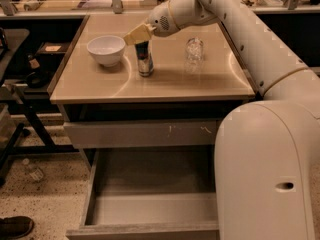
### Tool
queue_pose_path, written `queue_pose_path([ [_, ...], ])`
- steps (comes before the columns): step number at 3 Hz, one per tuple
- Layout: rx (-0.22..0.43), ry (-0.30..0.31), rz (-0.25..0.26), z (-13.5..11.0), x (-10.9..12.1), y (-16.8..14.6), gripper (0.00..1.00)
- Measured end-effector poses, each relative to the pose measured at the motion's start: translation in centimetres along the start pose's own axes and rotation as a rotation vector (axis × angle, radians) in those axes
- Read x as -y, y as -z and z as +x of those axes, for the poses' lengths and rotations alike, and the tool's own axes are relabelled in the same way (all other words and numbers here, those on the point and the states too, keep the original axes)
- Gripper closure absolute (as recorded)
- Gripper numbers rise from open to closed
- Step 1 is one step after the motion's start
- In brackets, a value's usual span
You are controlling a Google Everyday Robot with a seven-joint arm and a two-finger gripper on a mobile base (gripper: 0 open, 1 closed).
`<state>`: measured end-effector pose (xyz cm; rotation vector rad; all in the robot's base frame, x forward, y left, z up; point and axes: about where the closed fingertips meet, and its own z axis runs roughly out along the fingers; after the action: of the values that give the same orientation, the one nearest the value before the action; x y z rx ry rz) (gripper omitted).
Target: Pick redbull can from middle drawer and place on counter
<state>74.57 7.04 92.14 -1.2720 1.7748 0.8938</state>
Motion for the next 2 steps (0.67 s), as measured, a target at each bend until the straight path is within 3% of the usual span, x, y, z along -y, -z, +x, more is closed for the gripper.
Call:
queue_pose_path([
  [1,0.012,-0.008,0.0,0.46,0.73,-0.14,1.0],
  [2,0.012,-0.008,0.0,0.47,0.75,-0.16,0.83],
])
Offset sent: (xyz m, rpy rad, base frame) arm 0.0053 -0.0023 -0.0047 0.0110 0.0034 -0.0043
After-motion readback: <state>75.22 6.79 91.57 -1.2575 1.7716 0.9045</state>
